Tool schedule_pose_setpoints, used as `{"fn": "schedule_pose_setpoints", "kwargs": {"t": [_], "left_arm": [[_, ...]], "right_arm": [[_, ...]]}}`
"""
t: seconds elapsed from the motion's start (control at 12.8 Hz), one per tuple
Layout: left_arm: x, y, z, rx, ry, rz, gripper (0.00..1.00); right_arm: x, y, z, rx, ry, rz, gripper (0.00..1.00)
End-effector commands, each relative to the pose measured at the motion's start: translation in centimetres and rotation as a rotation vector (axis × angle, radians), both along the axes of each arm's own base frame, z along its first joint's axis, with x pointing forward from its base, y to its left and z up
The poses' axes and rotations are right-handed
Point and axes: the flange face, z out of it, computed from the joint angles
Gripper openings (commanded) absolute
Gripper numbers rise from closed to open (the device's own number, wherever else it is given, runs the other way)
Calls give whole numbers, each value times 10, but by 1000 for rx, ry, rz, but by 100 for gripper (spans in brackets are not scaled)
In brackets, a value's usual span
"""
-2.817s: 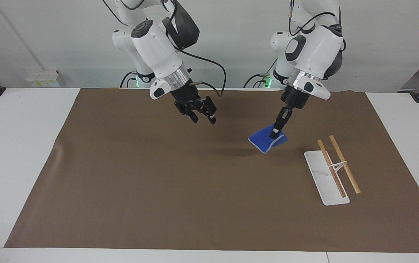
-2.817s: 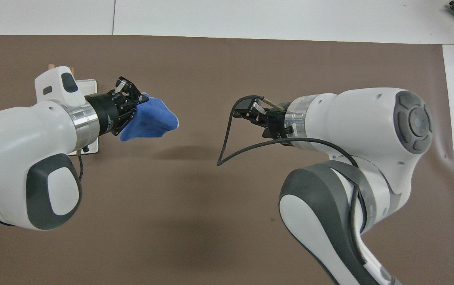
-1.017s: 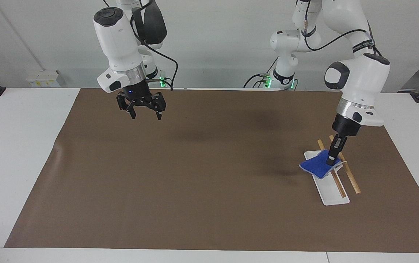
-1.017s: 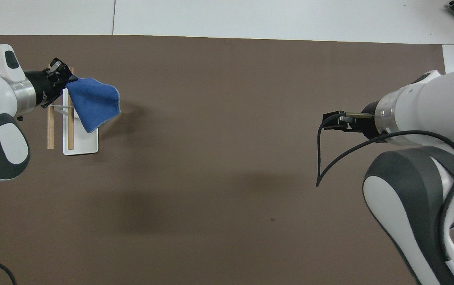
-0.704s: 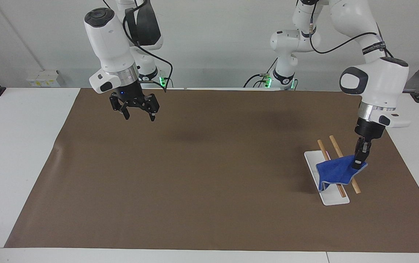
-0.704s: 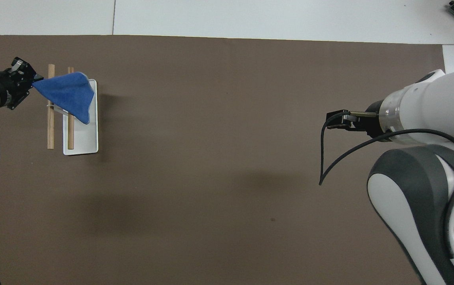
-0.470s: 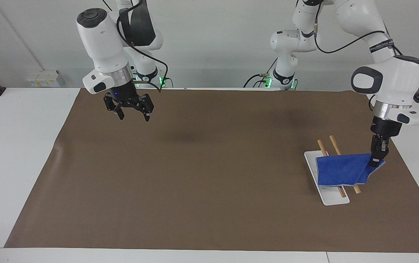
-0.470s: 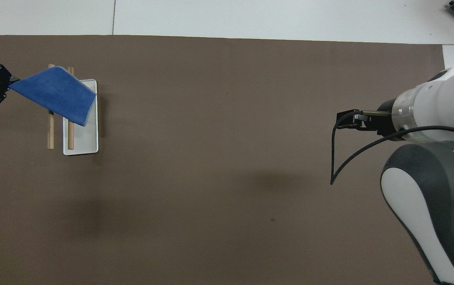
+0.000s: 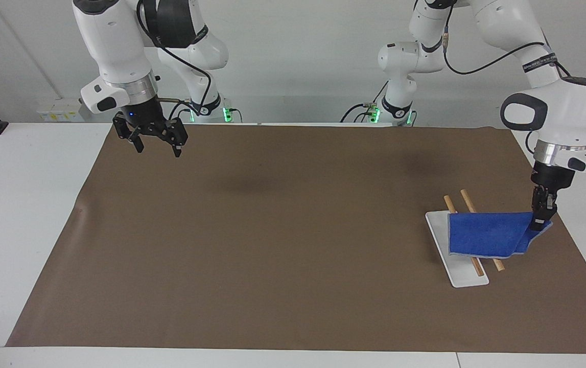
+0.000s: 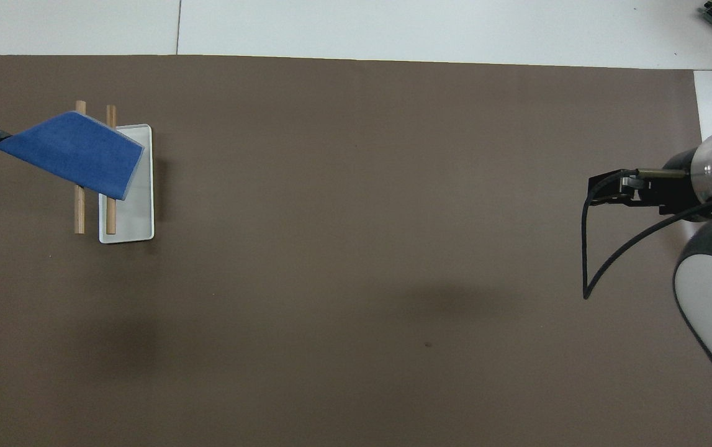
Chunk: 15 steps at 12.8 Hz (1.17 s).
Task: Right arm passes towel to left arm to hang
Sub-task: 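Carry the towel with the left gripper over the wooden sticks, then lower the towel over the sticks and open the left gripper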
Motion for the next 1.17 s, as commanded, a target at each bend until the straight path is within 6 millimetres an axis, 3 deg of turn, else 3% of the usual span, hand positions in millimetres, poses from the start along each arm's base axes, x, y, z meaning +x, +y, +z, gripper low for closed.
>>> {"fn": "schedule_pose_setpoints", "kwargs": {"t": [0.0,0.7,0.78,0.86,0.94,1.02,1.1], "left_arm": [[-23,-5,-17,8,31,-18,0],[-48,-15,-38,28,79,-104,0],[-48,-16,-39,30,80,-108,7],[-48,-16,-39,32,82,-114,32],[-48,-15,-38,41,80,-128,64],[-48,-14,-39,50,84,-148,78],[-48,-15,-38,60,87,-171,83]], "right_arm": [[-4,1,16,-50,15,31,100],[-7,-10,7,-18,52,93,100],[-7,-9,7,5,53,110,100],[-7,-10,7,16,53,107,100],[-7,-14,7,18,53,105,100],[-7,-13,6,23,55,104,100],[-7,-12,5,23,62,105,100]]}}
